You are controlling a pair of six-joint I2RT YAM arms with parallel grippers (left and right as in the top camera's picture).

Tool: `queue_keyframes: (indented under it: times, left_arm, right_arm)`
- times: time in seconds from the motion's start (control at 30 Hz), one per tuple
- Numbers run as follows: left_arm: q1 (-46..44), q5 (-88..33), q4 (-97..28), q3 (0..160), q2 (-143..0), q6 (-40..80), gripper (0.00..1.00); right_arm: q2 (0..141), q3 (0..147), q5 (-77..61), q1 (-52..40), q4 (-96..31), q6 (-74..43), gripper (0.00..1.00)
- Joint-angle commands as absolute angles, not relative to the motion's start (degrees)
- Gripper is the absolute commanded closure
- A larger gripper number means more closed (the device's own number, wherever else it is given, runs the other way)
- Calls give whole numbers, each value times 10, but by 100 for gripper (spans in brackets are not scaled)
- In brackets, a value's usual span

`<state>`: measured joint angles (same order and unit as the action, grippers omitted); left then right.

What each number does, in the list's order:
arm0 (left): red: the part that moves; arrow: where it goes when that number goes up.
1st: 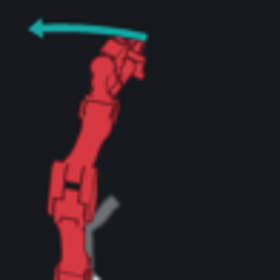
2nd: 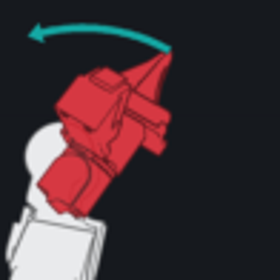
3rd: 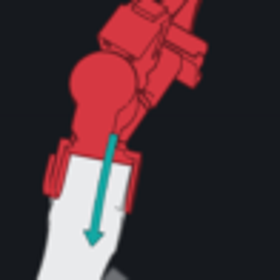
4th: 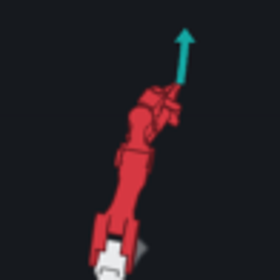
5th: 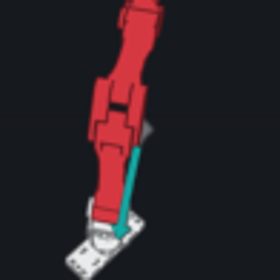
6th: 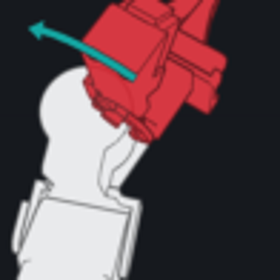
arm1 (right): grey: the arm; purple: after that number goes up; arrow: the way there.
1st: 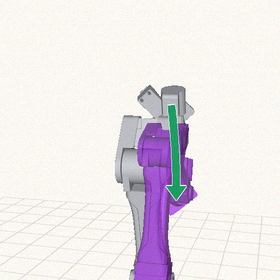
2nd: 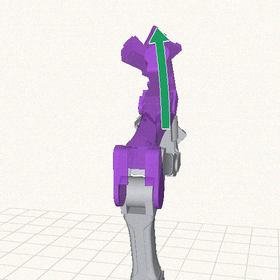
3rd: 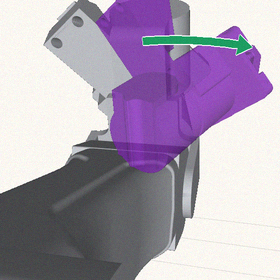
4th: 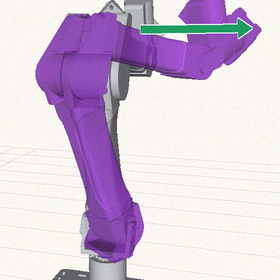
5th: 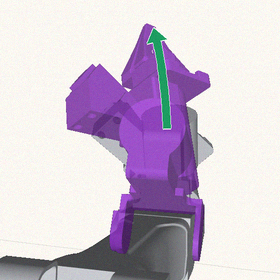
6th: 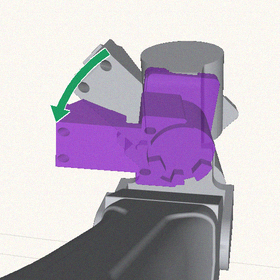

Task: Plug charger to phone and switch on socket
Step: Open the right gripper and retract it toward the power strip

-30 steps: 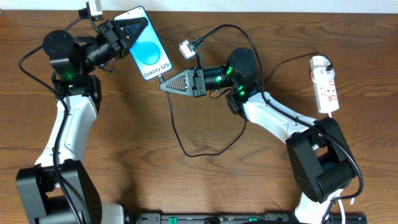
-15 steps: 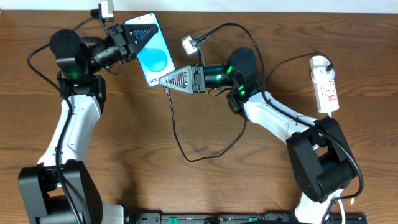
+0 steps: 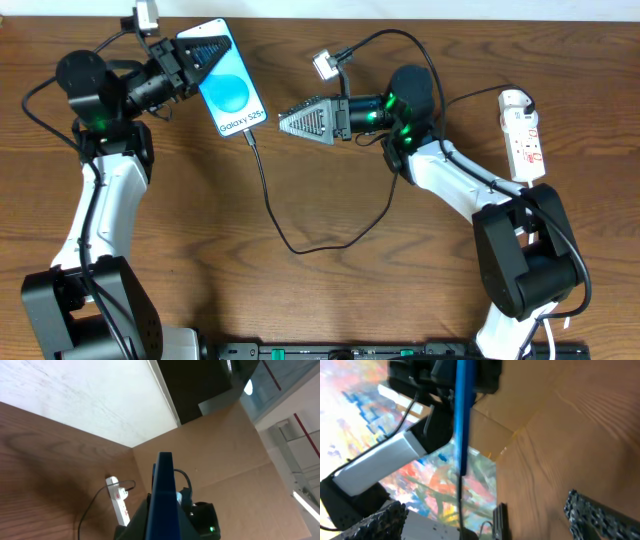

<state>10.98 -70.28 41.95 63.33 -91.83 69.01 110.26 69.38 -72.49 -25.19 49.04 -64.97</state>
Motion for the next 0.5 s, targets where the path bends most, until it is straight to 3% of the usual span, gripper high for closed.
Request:
queue_keyframes:
  times: [0.0,0.23,0.47]
  left_arm:
    - [115,-716,425,641,-908,693,93]
    - [115,-717,425,641,-908,693,93]
    - [115,-729,425,641,-908,692,93]
  right_arm:
    - [1112,701,-732,-247,423,-573,1]
    - [1112,701,-595,-247,155,-425,1]
    - [1112,701,-442,-228,-7,-363,1]
